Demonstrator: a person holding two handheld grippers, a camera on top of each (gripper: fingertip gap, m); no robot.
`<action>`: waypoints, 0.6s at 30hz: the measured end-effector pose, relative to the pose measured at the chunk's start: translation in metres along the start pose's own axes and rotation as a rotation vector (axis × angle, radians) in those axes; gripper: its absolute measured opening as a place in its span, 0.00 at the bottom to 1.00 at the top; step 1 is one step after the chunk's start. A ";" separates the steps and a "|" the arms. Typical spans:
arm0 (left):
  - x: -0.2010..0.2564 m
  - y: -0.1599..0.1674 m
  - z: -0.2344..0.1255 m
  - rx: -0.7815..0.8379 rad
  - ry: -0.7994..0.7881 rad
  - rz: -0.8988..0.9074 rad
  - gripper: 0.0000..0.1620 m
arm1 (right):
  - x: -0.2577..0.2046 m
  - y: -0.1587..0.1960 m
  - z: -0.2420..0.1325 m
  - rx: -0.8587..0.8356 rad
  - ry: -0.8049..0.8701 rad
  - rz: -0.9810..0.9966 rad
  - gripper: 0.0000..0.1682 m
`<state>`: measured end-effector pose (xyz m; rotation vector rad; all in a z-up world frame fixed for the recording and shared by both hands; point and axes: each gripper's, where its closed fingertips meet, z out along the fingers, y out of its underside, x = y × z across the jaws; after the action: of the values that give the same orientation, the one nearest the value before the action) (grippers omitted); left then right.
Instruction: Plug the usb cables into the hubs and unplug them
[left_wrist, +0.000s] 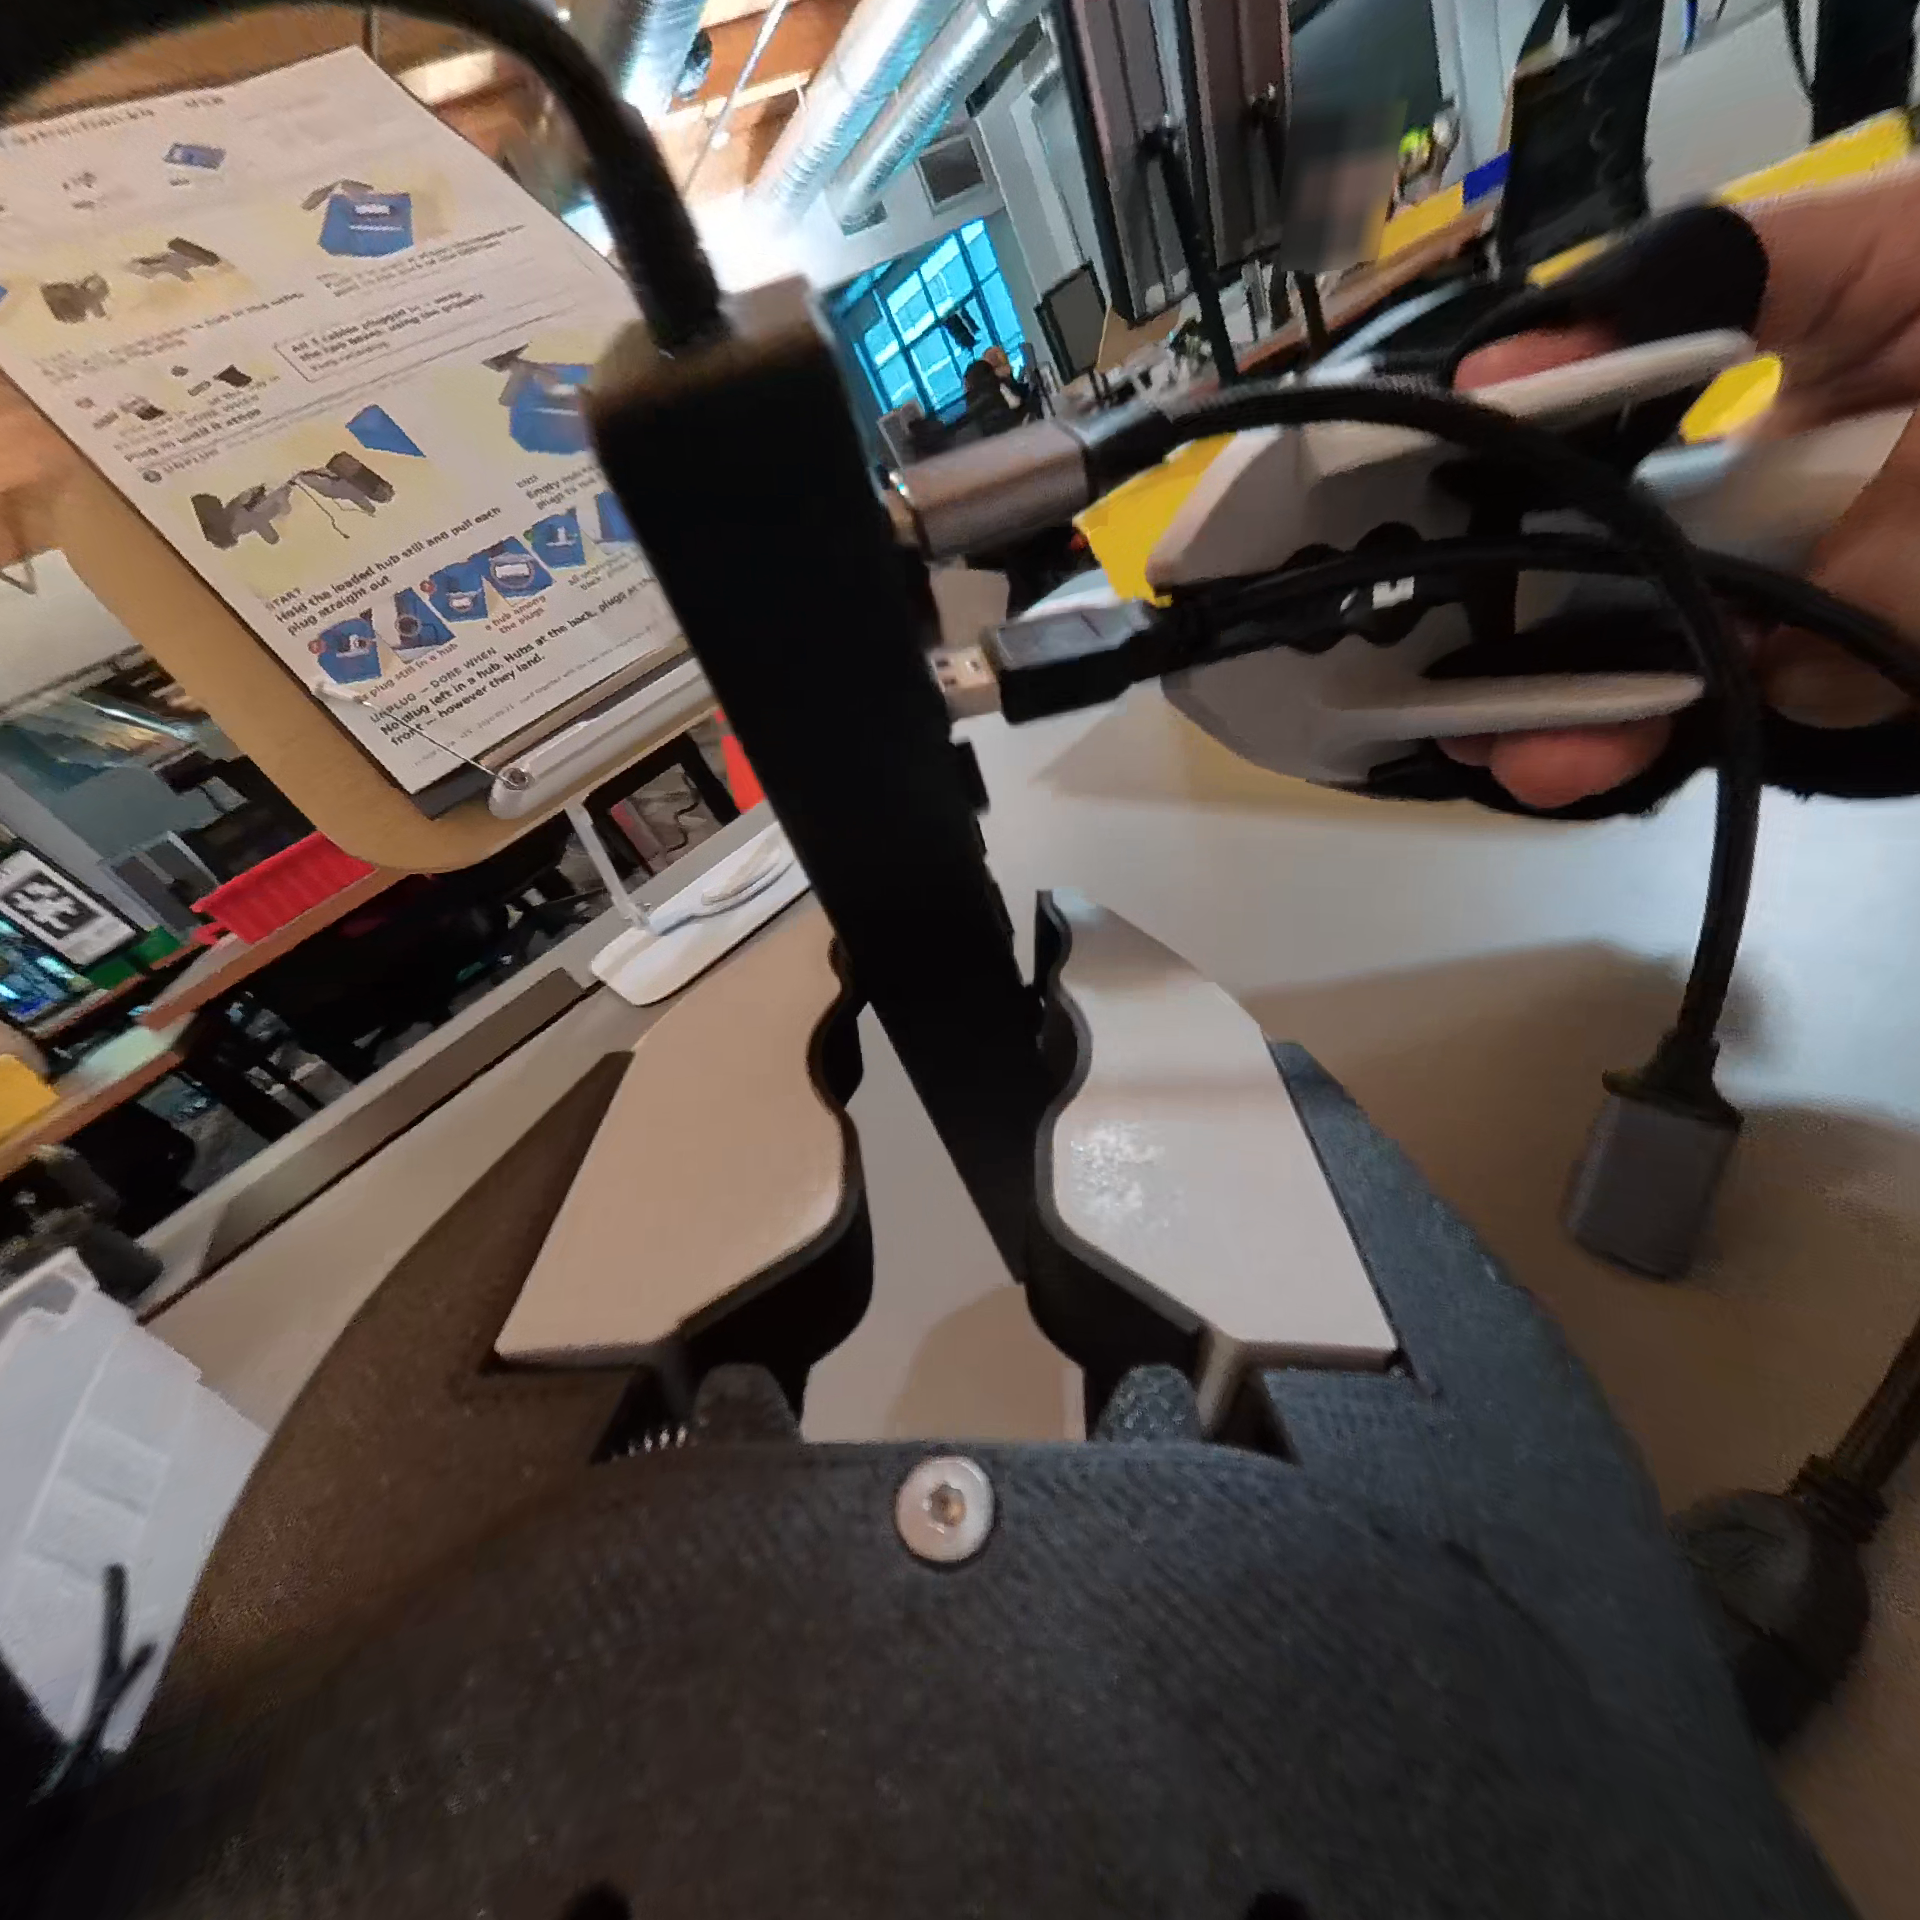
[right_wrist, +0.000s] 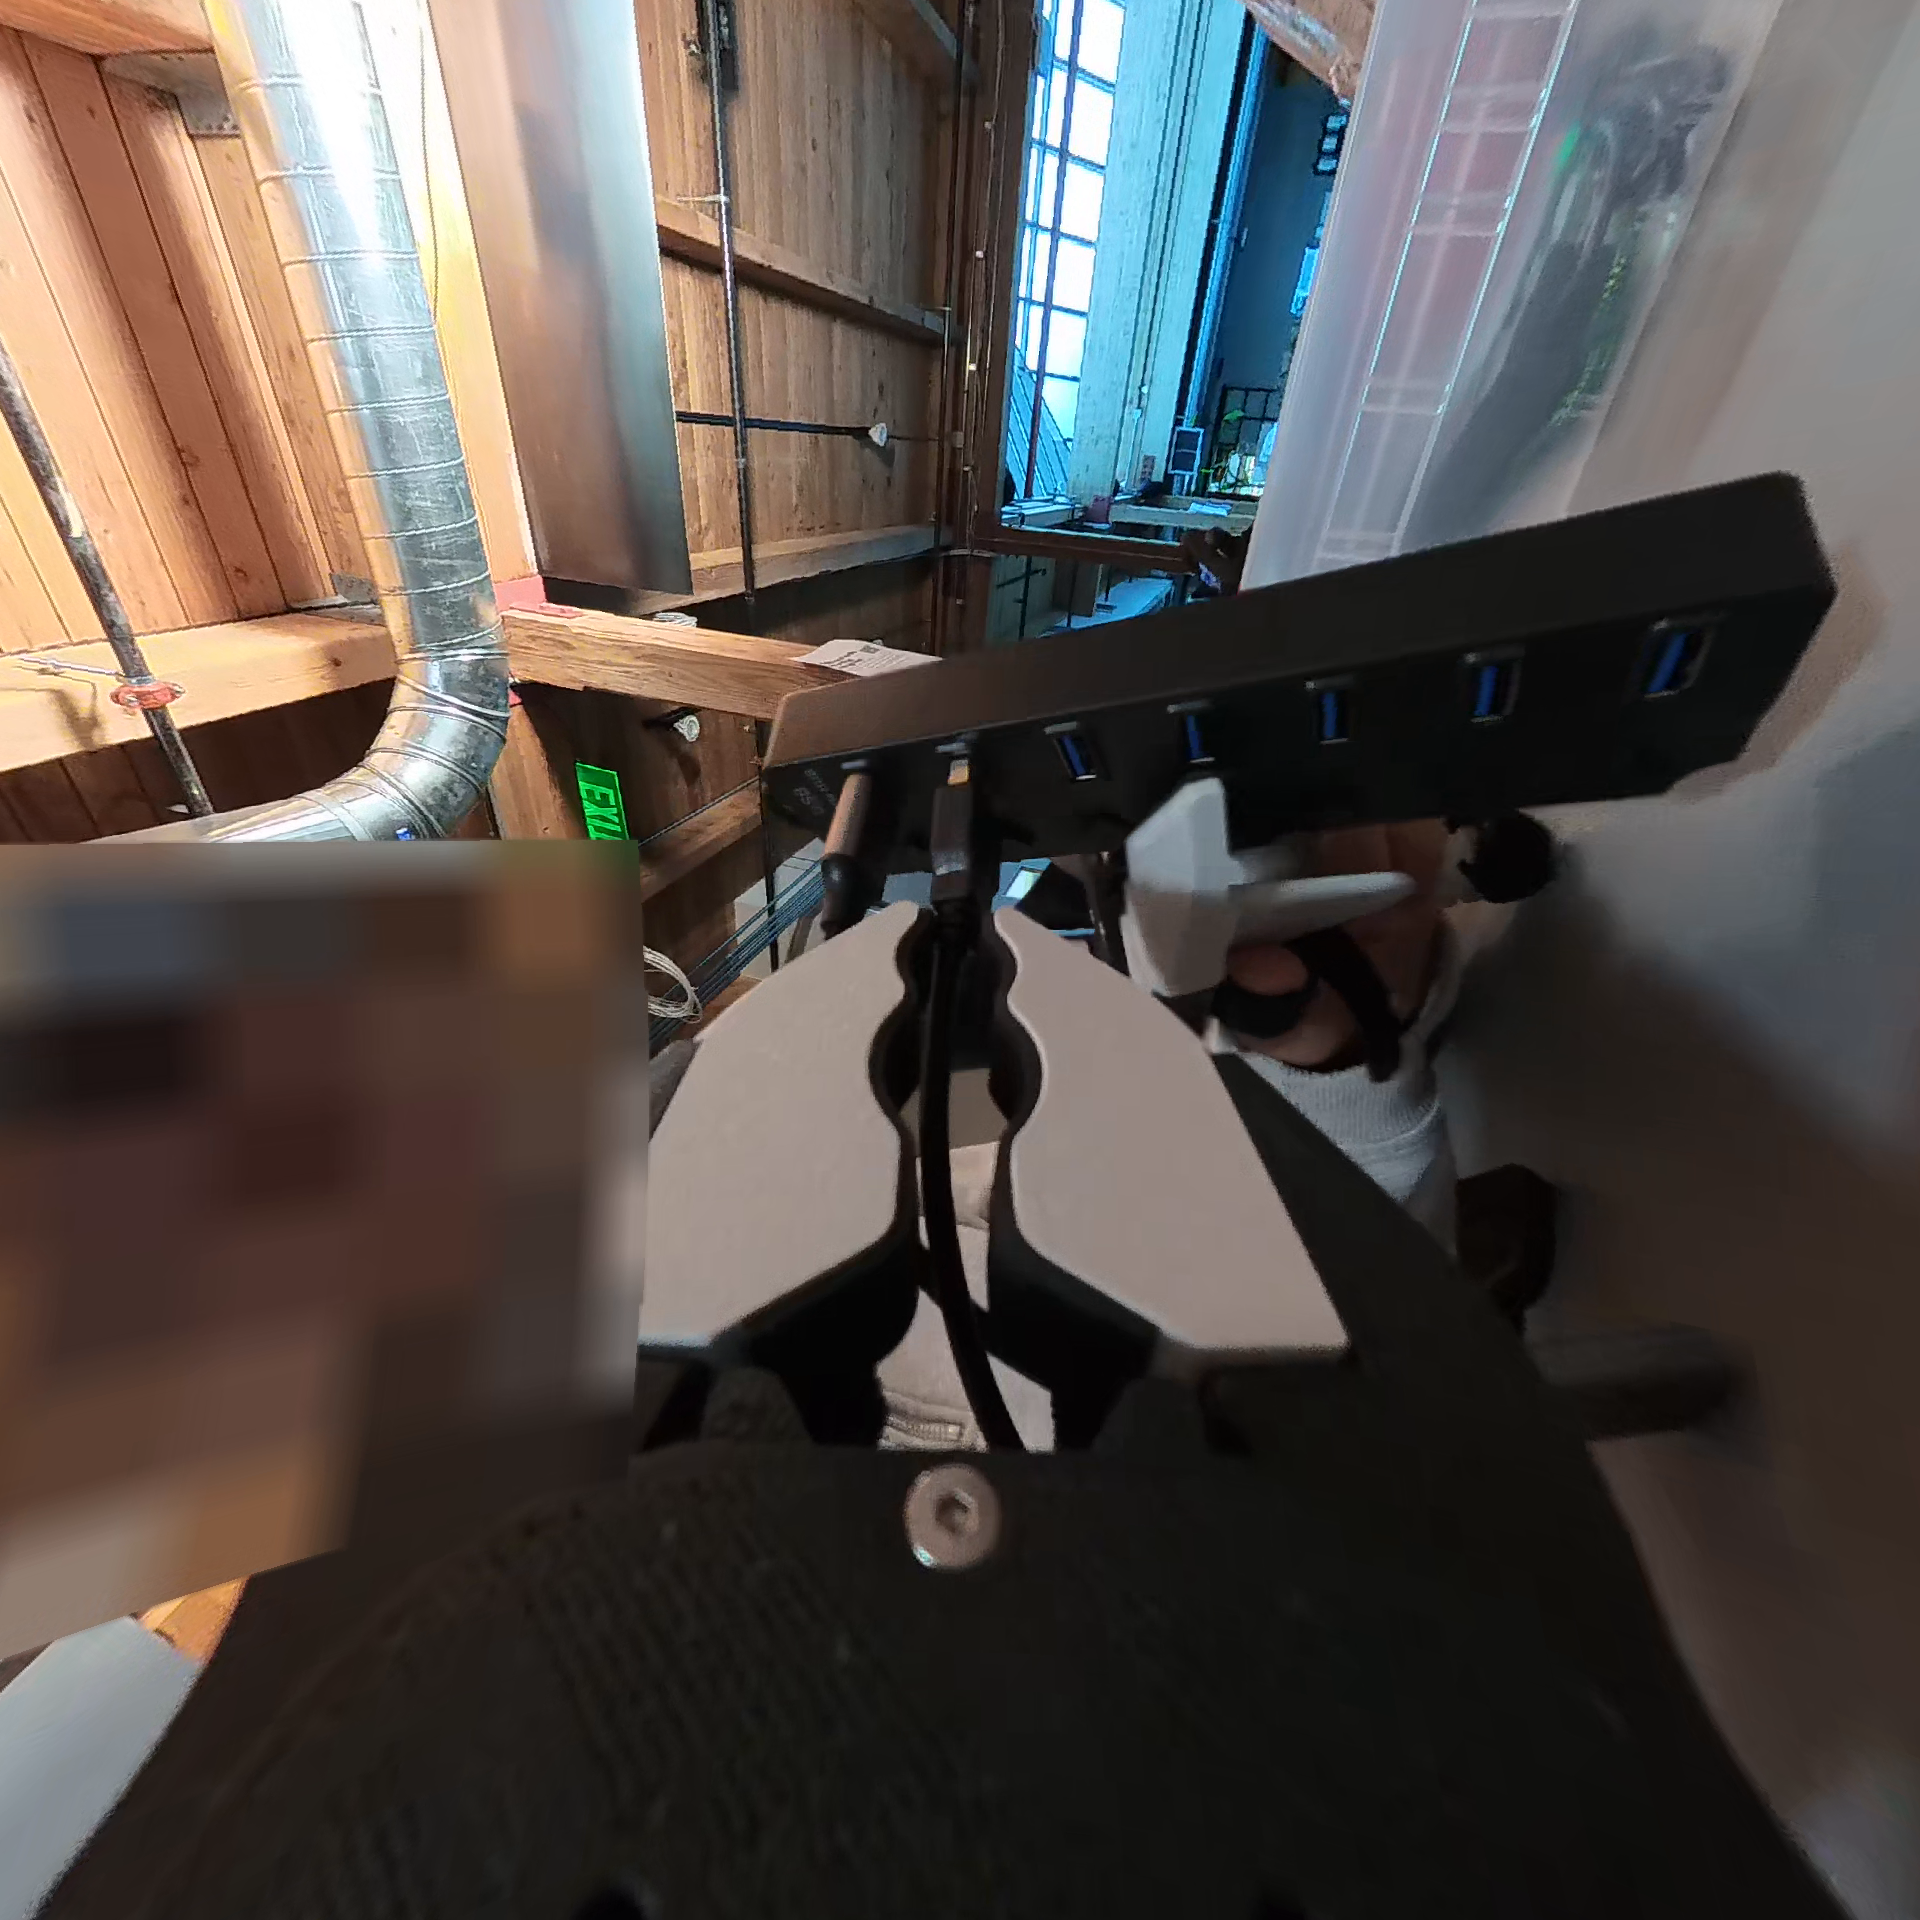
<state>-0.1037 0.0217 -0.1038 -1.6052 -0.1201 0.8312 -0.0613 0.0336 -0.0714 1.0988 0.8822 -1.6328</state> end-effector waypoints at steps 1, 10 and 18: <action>-0.002 -0.003 -0.001 0.018 -0.001 -0.035 0.18 | 0.001 0.001 0.001 -0.003 0.008 -0.007 0.05; -0.006 -0.007 -0.002 0.038 -0.019 -0.049 0.16 | 0.004 0.005 0.004 -0.015 0.031 -0.024 0.05; 0.000 0.001 -0.002 -0.074 -0.030 0.190 0.19 | 0.006 0.001 -0.003 -0.019 0.025 0.018 0.04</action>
<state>-0.1033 0.0198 -0.1043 -1.6925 -0.0198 1.0076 -0.0603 0.0342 -0.0782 1.1136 0.8998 -1.5960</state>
